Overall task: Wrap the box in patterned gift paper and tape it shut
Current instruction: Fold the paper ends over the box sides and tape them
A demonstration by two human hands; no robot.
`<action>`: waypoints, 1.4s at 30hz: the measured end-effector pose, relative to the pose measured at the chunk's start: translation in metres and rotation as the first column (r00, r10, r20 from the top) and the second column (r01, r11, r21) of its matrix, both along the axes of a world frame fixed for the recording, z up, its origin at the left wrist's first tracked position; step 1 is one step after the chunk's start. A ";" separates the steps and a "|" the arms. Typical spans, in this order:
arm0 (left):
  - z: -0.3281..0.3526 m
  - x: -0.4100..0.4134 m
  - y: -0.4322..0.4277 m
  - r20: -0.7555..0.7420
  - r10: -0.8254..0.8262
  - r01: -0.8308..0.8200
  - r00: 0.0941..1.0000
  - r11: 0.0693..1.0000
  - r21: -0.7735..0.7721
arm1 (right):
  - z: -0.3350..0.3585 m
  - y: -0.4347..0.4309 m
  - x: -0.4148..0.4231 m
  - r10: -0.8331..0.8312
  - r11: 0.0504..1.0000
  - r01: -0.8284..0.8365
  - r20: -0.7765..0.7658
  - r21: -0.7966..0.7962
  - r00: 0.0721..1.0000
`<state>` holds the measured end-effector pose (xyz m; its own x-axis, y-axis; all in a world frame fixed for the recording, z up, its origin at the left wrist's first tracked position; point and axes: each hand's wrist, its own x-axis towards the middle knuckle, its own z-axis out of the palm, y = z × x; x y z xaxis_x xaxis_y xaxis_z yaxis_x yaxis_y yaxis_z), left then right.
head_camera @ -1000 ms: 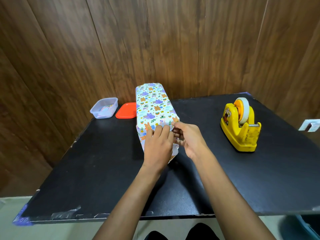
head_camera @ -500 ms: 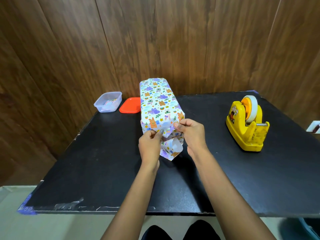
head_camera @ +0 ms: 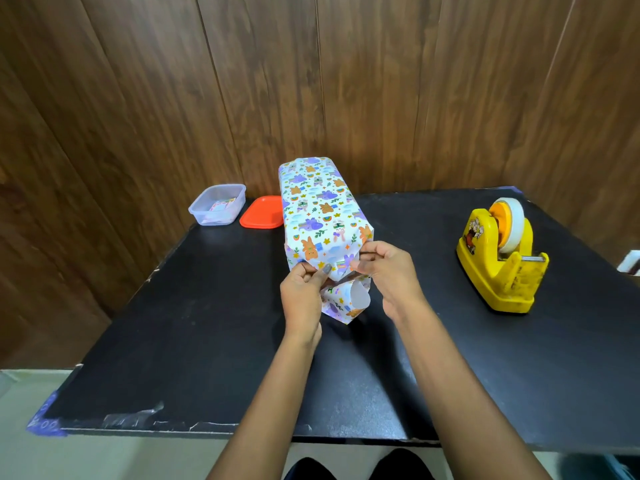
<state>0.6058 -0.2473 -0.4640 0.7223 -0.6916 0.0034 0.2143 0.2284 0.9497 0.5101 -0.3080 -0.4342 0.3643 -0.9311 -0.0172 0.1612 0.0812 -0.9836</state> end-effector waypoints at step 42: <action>0.001 -0.001 -0.013 0.996 0.070 -0.382 -0.059 0.920 -0.088 | 0.001 -0.006 -0.001 -0.060 0.997 0.049 0.171 0.066 0.983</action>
<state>0.6050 -0.2605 -0.4628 0.2186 -0.5866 0.7798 -0.9757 -0.1412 0.1673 0.5090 -0.3144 -0.4335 0.3153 -0.9489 -0.0157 0.3345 0.1266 -0.9339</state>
